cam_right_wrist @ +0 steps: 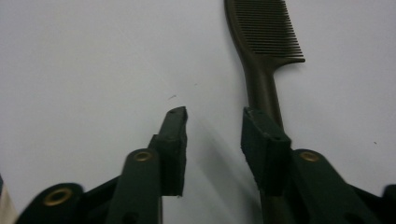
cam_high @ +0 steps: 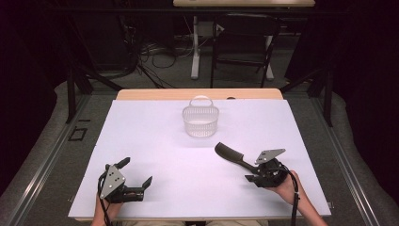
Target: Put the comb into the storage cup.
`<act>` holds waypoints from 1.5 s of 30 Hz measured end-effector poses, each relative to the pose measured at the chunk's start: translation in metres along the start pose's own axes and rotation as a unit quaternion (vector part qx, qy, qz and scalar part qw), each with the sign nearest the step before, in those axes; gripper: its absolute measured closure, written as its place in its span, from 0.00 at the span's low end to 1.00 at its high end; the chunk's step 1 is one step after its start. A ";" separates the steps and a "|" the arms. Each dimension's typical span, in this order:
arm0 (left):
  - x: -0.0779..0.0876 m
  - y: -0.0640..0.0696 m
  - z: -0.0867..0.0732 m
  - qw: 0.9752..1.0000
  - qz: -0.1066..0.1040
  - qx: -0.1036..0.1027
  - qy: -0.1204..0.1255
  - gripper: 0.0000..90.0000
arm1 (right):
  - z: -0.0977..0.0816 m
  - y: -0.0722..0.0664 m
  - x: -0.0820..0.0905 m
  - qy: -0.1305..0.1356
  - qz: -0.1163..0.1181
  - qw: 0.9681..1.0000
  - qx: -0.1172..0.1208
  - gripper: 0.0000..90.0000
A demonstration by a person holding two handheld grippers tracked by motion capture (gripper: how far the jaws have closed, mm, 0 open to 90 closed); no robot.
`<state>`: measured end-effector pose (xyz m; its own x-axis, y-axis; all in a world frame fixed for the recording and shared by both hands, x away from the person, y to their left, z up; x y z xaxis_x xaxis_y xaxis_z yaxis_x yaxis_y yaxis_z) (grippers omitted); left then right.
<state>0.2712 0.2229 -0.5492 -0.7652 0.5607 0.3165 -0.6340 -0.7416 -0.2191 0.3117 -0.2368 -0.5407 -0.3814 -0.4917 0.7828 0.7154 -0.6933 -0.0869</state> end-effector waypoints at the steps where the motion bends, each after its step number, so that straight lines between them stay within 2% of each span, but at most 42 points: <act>1: 0.000 0.000 0.000 1.000 0.000 0.002 0.000 0.00 | 0.001 0.000 0.002 0.001 0.002 1.000 0.003 0.63; 8: 0.001 0.000 0.000 1.000 0.001 0.000 0.000 0.00 | 0.003 0.000 0.009 0.008 -0.004 1.000 0.000 0.42; 14: 0.002 -0.001 -0.001 1.000 0.003 0.001 0.002 0.00 | 0.004 0.000 0.008 0.002 -0.026 1.000 0.002 0.21; 16: 0.002 -0.001 0.000 1.000 0.002 -0.001 0.001 0.00 | 0.004 0.000 0.007 0.001 -0.033 0.999 0.001 0.17; 19: 0.002 0.000 0.000 1.000 0.002 -0.002 0.001 0.00 | 0.005 0.001 0.005 -0.004 -0.056 0.998 0.014 0.14; 24: 0.002 -0.001 -0.001 1.000 0.001 0.001 0.000 0.00 | 0.006 0.003 0.001 -0.004 -0.062 0.998 0.020 0.05; 27: 0.001 0.000 -0.001 1.000 0.000 0.000 0.001 0.00 | 0.007 0.005 0.001 -0.003 -0.065 0.998 0.017 0.03; 32: 0.001 -0.001 -0.001 1.000 0.000 0.001 -0.001 0.00 | 0.009 0.006 -0.003 -0.019 -0.078 0.996 0.030 0.01; 34: 0.001 -0.001 -0.001 1.000 0.001 -0.001 -0.001 0.00 | 0.010 0.006 -0.005 -0.016 -0.082 0.996 0.034 0.01; 42: 0.001 -0.001 -0.001 1.000 0.000 -0.001 0.000 0.00 | 0.015 0.004 -0.006 -0.018 -0.083 0.996 0.038 0.00; 45: 0.000 -0.001 -0.001 1.000 0.000 -0.001 -0.001 0.00 | 0.018 0.005 -0.009 -0.016 -0.082 0.995 0.048 0.00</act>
<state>0.2714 0.2243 -0.5498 -0.7648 0.5601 0.3182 -0.6344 -0.7407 -0.2211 0.3289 -0.2261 -0.5370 -0.4805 -0.3586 0.8003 0.6987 -0.7081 0.1022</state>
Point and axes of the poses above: each handheld gripper's, and its own axes: x roughly backward along the jaws, z roughly out of its top, y roughly to its right, the point moved 2 cm from there along -x, roughly forward along the jaws, and after that the axes turned 6 degrees about -x, right-handed, at the moved point
